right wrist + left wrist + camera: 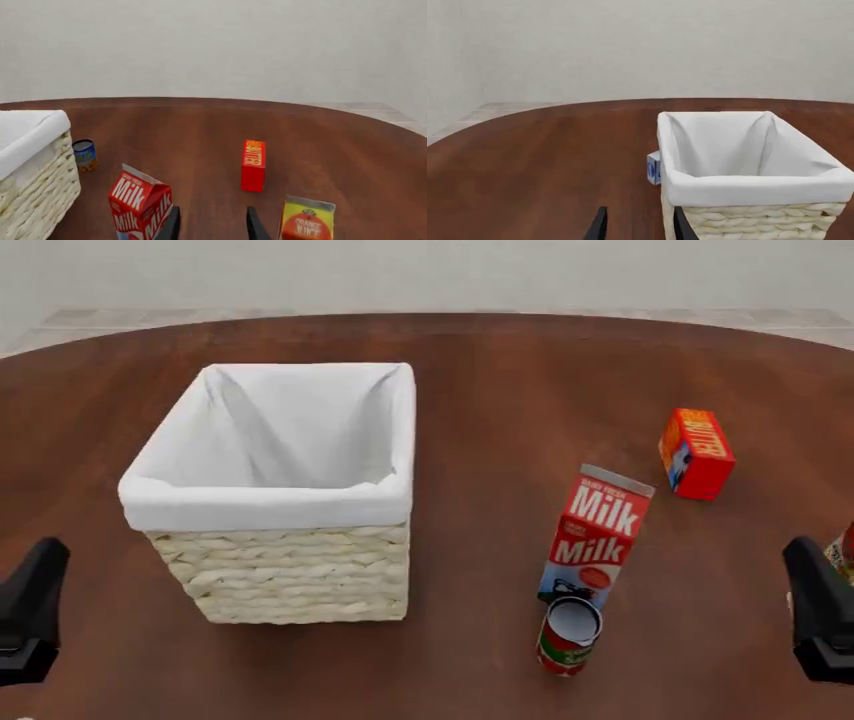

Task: Pick up the orange juice, and put it in the basket.

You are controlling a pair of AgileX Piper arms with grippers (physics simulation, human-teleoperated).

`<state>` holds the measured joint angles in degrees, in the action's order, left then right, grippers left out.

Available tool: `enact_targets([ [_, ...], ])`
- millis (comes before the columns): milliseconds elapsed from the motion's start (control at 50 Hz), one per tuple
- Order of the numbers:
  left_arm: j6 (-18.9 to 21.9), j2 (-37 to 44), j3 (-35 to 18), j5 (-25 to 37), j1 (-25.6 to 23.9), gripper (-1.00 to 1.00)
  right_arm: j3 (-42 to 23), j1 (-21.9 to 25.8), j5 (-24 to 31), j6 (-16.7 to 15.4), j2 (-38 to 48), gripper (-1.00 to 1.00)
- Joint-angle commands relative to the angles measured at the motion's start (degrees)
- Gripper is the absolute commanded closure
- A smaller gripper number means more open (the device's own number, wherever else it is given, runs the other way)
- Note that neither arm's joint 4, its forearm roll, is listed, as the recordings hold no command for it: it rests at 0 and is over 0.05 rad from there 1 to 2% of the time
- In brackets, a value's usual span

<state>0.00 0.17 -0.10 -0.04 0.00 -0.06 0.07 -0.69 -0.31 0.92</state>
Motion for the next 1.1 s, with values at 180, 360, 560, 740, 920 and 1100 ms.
enact_targets([
  [180,0.00,0.26,-0.15,-0.07,0.00,-1.00,-0.04,0.32,0.81,-0.31,-0.89,-1.00],
  [360,0.00,0.26,-0.15,-0.07,0.00,-1.00,-0.63,0.16,1.06,-0.24,-0.91,-1.00],
  [560,0.00,0.26,-0.15,-0.07,0.00,-1.00,-5.01,-0.73,4.45,-1.00,-0.90,-1.00],
  [740,0.00,0.26,-0.15,-0.07,0.00,-1.00,-9.49,-1.82,8.82,-2.66,-0.90,-1.00],
  [920,0.00,0.26,-0.15,-0.07,0.00,-1.00,-13.04,-5.88,14.31,-4.56,-0.89,-1.00],
  [1100,0.00,0.26,-0.15,-0.07,0.00,-1.00,-21.94,-7.43,22.71,-5.25,-0.82,-1.00],
])
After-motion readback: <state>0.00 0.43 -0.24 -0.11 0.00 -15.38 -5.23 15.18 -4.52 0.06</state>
